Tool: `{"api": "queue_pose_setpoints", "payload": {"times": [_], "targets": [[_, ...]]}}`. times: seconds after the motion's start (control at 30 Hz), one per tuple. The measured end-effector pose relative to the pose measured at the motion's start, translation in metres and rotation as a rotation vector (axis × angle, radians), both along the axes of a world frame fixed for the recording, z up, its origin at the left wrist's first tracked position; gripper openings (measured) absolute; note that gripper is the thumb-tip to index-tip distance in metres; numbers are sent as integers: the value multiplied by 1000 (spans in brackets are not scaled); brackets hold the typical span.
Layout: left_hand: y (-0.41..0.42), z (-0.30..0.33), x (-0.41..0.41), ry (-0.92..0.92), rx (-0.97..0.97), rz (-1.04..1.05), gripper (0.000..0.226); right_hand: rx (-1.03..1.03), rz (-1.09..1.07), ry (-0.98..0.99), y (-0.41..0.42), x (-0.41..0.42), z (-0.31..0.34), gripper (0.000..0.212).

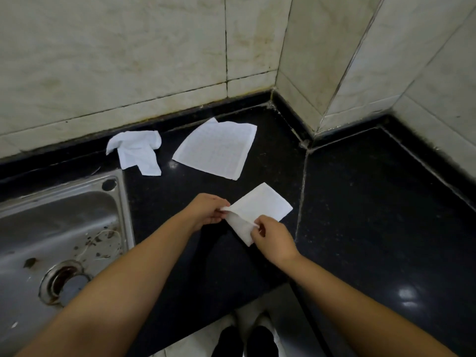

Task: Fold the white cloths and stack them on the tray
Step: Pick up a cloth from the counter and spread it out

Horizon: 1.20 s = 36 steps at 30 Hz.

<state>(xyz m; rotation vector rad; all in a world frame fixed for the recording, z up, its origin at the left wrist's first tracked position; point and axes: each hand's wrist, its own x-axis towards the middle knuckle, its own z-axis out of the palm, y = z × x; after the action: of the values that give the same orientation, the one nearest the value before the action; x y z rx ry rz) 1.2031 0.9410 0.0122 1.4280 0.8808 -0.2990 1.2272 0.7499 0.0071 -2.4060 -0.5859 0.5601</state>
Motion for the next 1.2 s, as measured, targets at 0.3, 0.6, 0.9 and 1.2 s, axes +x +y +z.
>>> {"api": "queue_pose_setpoints", "payload": {"times": [0.3, 0.6, 0.9, 1.2], "targets": [[-41, 12, 94, 80, -155, 46, 20, -244, -132, -19, -29, 85, -8, 25], [-60, 3, 111, 116, -200, 98, 43, -484, -11, -82, -35, 106, -17, 32], [-36, -25, 53, 147, 342, 147, 18, -346, 58, -53, 4, 121, -9, 41], [-63, -40, 32, 185, 497, -93, 36, -387, -21, 211, 28, 122, -11, 19]]}}
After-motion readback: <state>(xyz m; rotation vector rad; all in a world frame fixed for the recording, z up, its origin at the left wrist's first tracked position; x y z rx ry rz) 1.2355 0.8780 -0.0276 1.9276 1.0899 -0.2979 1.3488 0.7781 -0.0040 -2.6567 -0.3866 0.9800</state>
